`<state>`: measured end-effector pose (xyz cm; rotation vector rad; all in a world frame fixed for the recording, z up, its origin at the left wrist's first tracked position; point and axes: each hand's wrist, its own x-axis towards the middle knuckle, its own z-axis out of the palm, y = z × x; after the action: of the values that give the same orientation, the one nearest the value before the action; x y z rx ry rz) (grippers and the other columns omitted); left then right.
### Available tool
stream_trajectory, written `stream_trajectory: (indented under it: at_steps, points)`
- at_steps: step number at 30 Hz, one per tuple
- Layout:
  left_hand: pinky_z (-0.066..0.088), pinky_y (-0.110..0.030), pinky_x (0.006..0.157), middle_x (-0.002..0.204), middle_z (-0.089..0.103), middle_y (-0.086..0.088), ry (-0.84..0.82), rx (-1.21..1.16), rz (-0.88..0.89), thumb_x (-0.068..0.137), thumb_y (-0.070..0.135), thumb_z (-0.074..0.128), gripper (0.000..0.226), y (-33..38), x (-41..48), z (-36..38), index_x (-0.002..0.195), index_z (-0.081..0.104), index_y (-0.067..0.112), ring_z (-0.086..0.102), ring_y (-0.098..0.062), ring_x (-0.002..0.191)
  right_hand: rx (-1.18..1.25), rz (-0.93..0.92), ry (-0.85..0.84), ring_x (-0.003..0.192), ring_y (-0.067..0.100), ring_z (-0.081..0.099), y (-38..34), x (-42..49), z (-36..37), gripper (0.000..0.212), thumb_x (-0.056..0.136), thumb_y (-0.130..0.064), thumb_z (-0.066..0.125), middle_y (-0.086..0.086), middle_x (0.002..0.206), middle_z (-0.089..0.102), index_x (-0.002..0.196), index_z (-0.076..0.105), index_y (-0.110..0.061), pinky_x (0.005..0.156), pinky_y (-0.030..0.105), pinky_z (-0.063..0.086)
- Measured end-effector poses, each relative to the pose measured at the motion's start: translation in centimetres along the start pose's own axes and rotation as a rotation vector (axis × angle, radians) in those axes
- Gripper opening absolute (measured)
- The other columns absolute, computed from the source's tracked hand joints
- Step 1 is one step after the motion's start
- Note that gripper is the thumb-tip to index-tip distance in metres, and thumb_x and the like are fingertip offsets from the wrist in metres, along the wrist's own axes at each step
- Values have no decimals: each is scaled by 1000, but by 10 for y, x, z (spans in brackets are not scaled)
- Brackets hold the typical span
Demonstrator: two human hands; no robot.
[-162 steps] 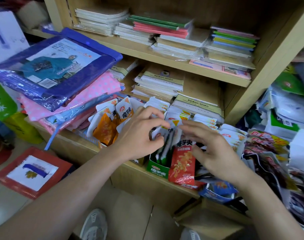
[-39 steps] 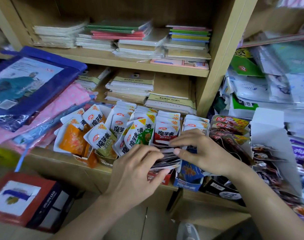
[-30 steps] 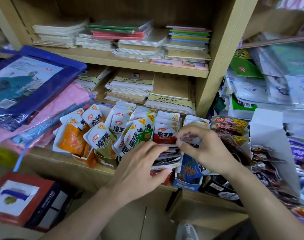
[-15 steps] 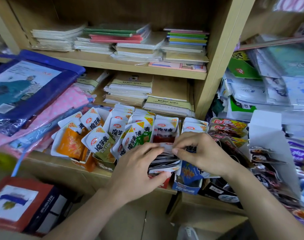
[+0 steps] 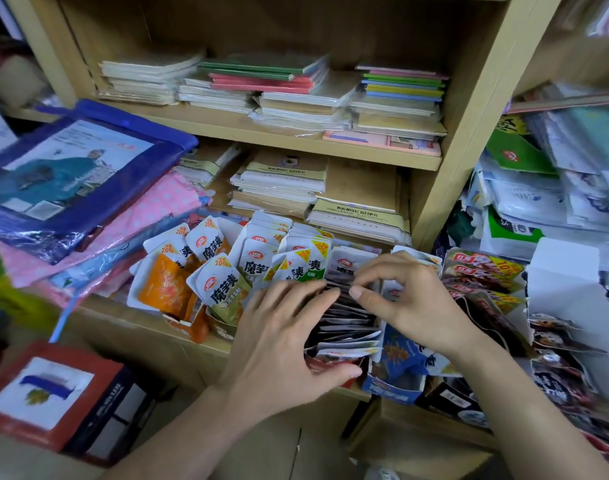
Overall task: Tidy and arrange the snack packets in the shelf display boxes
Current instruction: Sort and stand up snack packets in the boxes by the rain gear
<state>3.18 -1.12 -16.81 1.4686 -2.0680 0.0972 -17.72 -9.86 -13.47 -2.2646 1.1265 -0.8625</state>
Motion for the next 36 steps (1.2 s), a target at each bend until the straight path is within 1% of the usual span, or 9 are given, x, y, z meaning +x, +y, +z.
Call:
stream_trajectory:
  at_steps: [3, 7, 12, 16, 19, 25, 30, 33, 36]
  points:
    - [38, -37, 107, 145, 52, 7, 63, -63, -144, 86, 72, 51, 78, -13, -7, -9, 144, 53, 21, 46, -16, 132, 63, -54, -27, 122, 0, 50, -12, 5, 2, 33, 86, -52, 70, -21, 119, 65, 110, 73, -30, 101, 15, 33]
    - [31, -28, 109, 146, 51, 6, 74, -127, -406, 90, 58, 48, 72, -36, -14, -16, 150, 47, 18, 41, -10, 134, -50, -108, -251, 140, 3, 32, -32, 15, 19, 64, 80, -71, 60, -23, 147, 46, 136, 58, -40, 114, 35, 26]
    - [50, -31, 93, 120, 67, 19, 10, -361, -262, 93, 41, 54, 40, -42, -20, -20, 127, 69, 26, 60, -1, 114, -351, -31, -485, 145, -3, -3, -43, 36, 37, 98, 74, -84, 57, -28, 162, -1, 156, 15, -49, 113, 29, -1]
    - [48, -16, 78, 105, 72, 23, -49, -524, -173, 92, 29, 59, 24, -42, -24, -28, 107, 78, 27, 66, 2, 100, -328, -38, -424, 129, 7, 43, -36, 37, 38, 89, 59, -92, 50, -18, 134, 52, 130, 59, -40, 112, 34, 29]
    - [51, -29, 92, 114, 71, 18, 63, -382, -201, 88, 34, 56, 30, -54, -24, -32, 108, 78, 25, 63, -1, 109, -276, -33, -341, 101, 7, 58, -35, 32, 37, 75, 60, -92, 56, -16, 101, 63, 103, 71, -31, 92, 39, 47]
    - [38, -44, 113, 154, 45, -2, -1, -9, -528, 91, 34, 63, 65, -82, -15, -40, 151, 45, 18, 42, -24, 138, -237, 57, -306, 108, 15, 54, -41, 36, 44, 71, 62, -91, 52, -20, 113, 50, 108, 59, -38, 97, 46, 44]
    - [54, -25, 88, 123, 66, 15, 106, -353, -300, 86, 3, 70, 39, -82, -20, -40, 118, 74, 24, 64, -2, 106, -478, 98, -360, 145, 21, 14, -47, 48, 50, 92, 79, -82, 49, -14, 167, 2, 156, 20, -42, 118, 45, 17]
    - [56, -26, 91, 123, 71, 13, 59, -547, -265, 86, -3, 71, 35, -81, -21, -43, 103, 78, 27, 66, 1, 112, -528, 56, -311, 136, 20, 21, -42, 48, 52, 89, 74, -86, 45, -13, 161, 25, 149, 40, -41, 106, 41, 21]
    - [60, -34, 84, 114, 75, 14, 40, -627, -272, 84, -2, 75, 29, -85, -22, -47, 95, 75, 25, 72, -4, 101, -409, -73, -221, 120, 12, 36, -37, 41, 51, 68, 70, -82, 50, -22, 123, 53, 119, 66, -38, 89, 34, 21]
